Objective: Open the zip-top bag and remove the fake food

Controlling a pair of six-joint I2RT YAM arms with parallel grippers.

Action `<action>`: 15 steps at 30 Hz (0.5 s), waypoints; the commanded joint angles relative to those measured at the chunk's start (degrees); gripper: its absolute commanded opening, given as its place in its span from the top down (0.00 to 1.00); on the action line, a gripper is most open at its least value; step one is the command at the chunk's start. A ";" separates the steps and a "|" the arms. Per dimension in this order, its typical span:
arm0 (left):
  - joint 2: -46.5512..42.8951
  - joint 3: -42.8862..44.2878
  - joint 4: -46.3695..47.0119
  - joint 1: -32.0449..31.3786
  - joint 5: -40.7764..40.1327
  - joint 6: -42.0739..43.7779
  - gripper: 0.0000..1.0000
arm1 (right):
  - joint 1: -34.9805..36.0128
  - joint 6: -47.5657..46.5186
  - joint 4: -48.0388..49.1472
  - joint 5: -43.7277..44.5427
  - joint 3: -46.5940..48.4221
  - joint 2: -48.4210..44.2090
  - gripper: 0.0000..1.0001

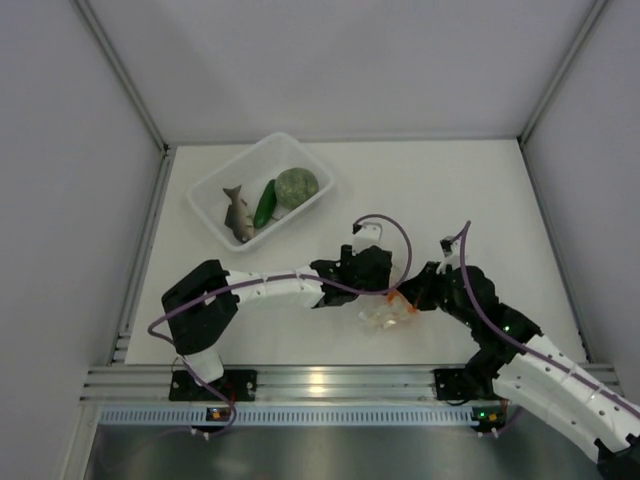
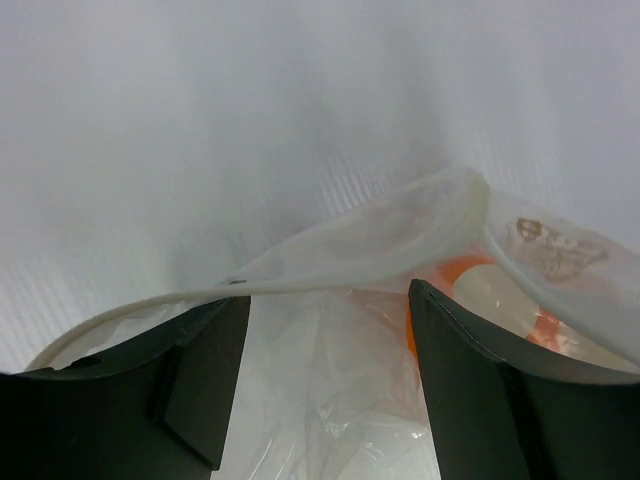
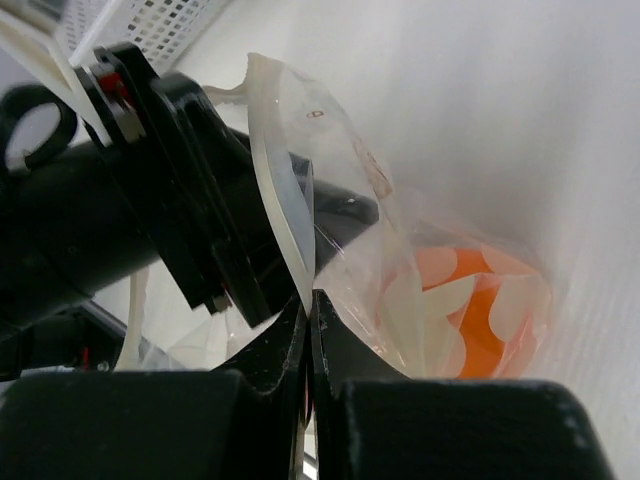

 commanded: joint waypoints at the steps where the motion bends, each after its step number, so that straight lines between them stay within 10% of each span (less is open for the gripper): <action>1: -3.74 -1.18 -3.21 2.78 -3.08 2.07 0.29 | -0.18 6.45 11.93 -4.68 -2.47 1.92 1.00; 15: -19.03 -2.94 -9.55 10.61 3.21 12.00 0.26 | 2.28 15.68 31.37 -8.46 1.04 14.85 1.00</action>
